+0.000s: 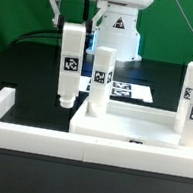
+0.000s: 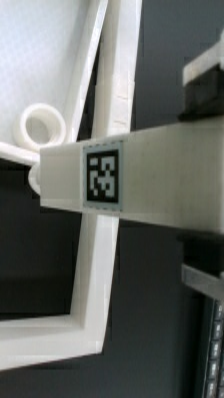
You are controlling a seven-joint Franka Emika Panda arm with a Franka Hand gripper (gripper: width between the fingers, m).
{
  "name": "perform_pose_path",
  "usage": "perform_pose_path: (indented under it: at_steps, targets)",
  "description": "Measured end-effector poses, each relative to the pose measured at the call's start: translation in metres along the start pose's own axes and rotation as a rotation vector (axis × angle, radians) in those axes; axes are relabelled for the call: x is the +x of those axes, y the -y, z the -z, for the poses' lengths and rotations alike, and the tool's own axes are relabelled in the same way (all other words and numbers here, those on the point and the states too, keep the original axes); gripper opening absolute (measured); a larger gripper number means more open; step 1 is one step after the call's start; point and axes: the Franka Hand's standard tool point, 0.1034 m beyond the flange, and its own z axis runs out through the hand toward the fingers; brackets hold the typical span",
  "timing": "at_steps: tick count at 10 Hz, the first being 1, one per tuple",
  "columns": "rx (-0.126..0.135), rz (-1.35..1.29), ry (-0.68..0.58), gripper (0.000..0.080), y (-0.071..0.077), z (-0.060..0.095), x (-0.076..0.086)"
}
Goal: Assemble desk
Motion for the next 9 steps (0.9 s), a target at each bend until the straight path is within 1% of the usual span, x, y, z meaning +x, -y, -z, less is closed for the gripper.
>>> perform_pose_path:
  at_steps: [1, 3, 4, 7, 9]
  targets:
    - [0.002, -0.015, -0.011, 0.0288, 0.011, 0.001, -0.001]
    - [-0.003, -0.011, -0.027, 0.0288, 0.022, -0.004, -0.003]
    - [-0.005, -0.006, -0.023, 0.0288, 0.022, -0.007, -0.005]
    - [-0.006, -0.008, -0.024, 0.0288, 0.023, -0.009, -0.006]
    - [-0.007, 0.000, -0.029, 0.0288, 0.030, -0.014, -0.008]
